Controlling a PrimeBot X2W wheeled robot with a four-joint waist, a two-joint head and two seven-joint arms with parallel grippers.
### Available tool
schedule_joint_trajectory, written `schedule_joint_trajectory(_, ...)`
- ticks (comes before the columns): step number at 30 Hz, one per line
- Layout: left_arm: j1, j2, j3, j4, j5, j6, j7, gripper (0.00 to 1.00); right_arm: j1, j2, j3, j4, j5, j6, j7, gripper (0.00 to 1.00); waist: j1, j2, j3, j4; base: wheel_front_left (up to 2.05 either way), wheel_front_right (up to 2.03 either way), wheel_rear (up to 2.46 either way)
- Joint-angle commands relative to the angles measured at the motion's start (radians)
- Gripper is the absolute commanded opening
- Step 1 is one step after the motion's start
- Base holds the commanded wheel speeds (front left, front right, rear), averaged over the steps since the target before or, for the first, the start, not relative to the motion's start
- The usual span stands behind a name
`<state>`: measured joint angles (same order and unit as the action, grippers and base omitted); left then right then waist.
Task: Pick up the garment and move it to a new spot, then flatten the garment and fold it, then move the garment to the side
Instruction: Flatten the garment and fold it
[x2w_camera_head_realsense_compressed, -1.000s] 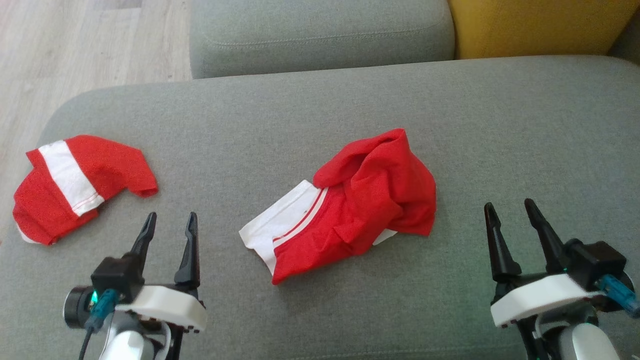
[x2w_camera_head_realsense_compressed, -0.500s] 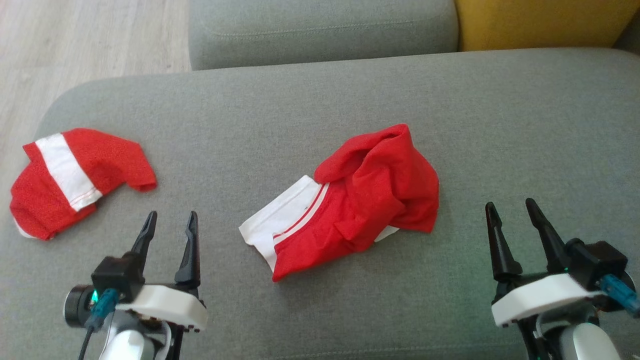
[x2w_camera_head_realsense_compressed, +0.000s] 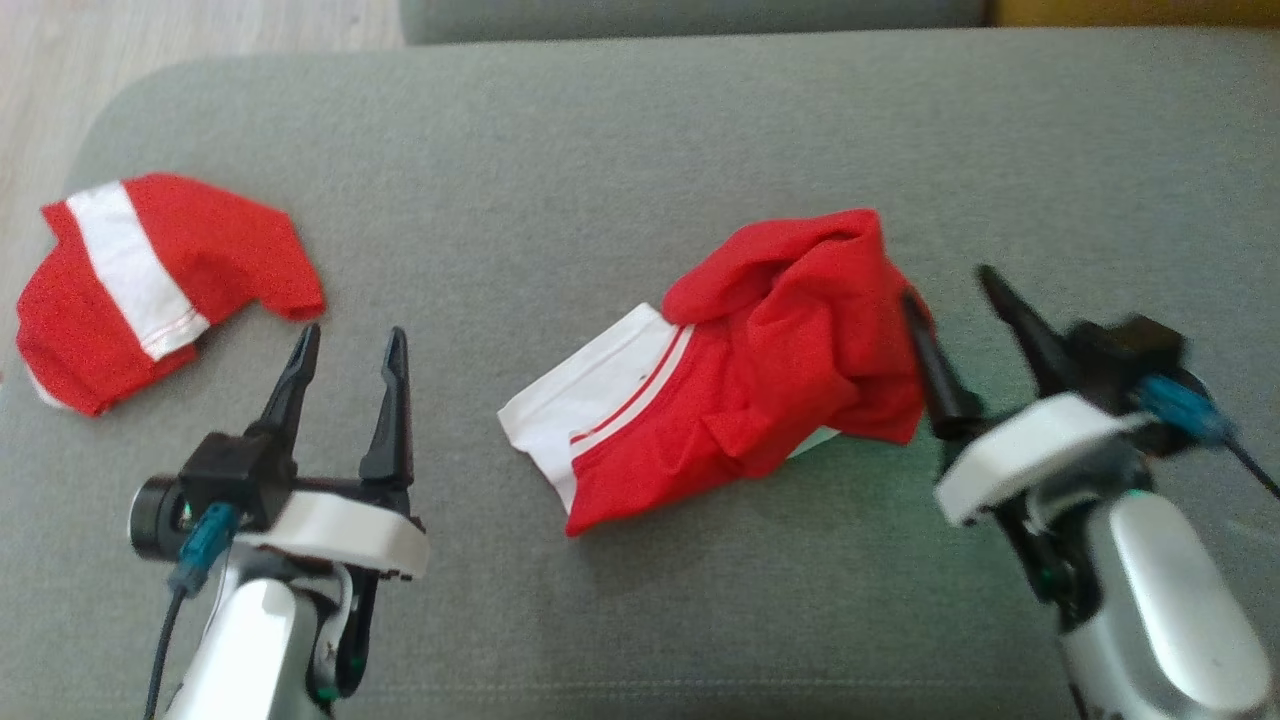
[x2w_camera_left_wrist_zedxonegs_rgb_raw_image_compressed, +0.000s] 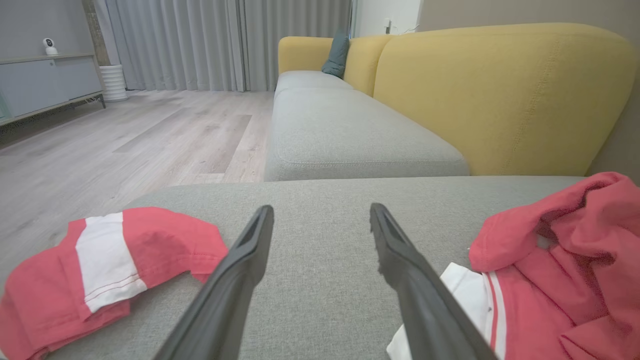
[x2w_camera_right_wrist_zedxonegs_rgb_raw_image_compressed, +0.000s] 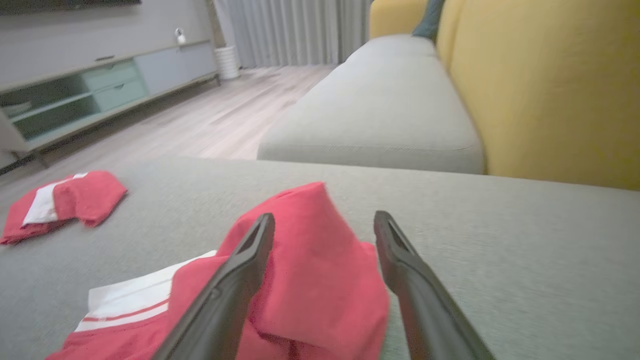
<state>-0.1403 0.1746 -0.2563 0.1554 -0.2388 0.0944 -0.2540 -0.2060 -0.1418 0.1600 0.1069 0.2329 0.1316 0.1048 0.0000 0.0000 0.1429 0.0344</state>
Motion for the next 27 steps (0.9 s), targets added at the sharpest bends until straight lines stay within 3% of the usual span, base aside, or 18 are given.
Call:
schedule_joint_trajectory(1,-0.053,0.005,0.028,-0.037,0.010,-0.006,-0.008,1.00,-0.048,-0.017,0.065,-0.019,0.012,-0.001,0.032,1.00,0.0000,0.0000,0.030,0.028,0.00,0.00,0.00)
schedule_joint_trajectory(6,-0.072,-0.011,0.030,-0.034,0.016,-0.010,-0.008,1.00,-0.081,-0.044,0.185,0.003,0.057,-0.001,0.119,1.00,0.0000,0.0000,0.054,0.055,0.00,0.00,0.00)
schedule_joint_trajectory(14,-0.082,-0.029,0.040,-0.031,0.029,-0.018,-0.008,1.00,-0.073,-0.064,0.239,0.040,0.080,-0.001,0.210,1.00,0.0000,0.0000,0.075,0.070,0.00,0.00,0.00)
schedule_joint_trajectory(15,-0.083,-0.031,0.041,-0.030,0.032,-0.018,-0.008,1.00,-0.073,-0.062,0.237,0.045,0.081,-0.001,0.216,0.71,0.0000,0.0000,0.077,0.070,0.00,0.00,0.00)
schedule_joint_trajectory(16,-0.084,-0.032,0.043,-0.030,0.034,-0.019,-0.008,1.00,-0.075,-0.061,0.235,0.047,0.081,-0.001,0.217,0.09,0.0000,0.0000,0.078,0.070,0.00,0.00,0.00)
schedule_joint_trajectory(17,-0.085,-0.034,0.045,-0.029,0.036,-0.021,-0.008,1.00,-0.076,-0.058,0.230,0.047,0.081,-0.001,0.209,0.00,0.0000,0.0000,0.079,0.070,0.00,0.00,0.00)
schedule_joint_trajectory(21,-0.084,-0.040,0.055,-0.027,0.044,-0.026,-0.008,1.00,-0.081,-0.043,0.166,0.022,0.079,-0.001,0.134,0.00,0.0000,0.0000,0.077,0.062,0.00,0.00,0.00)
schedule_joint_trajectory(27,-0.079,-0.048,0.066,-0.023,0.054,-0.033,-0.008,1.00,-0.036,-0.008,-0.015,0.024,0.078,-0.001,0.070,0.00,0.0000,0.0000,0.064,0.052,0.00,0.00,0.00)
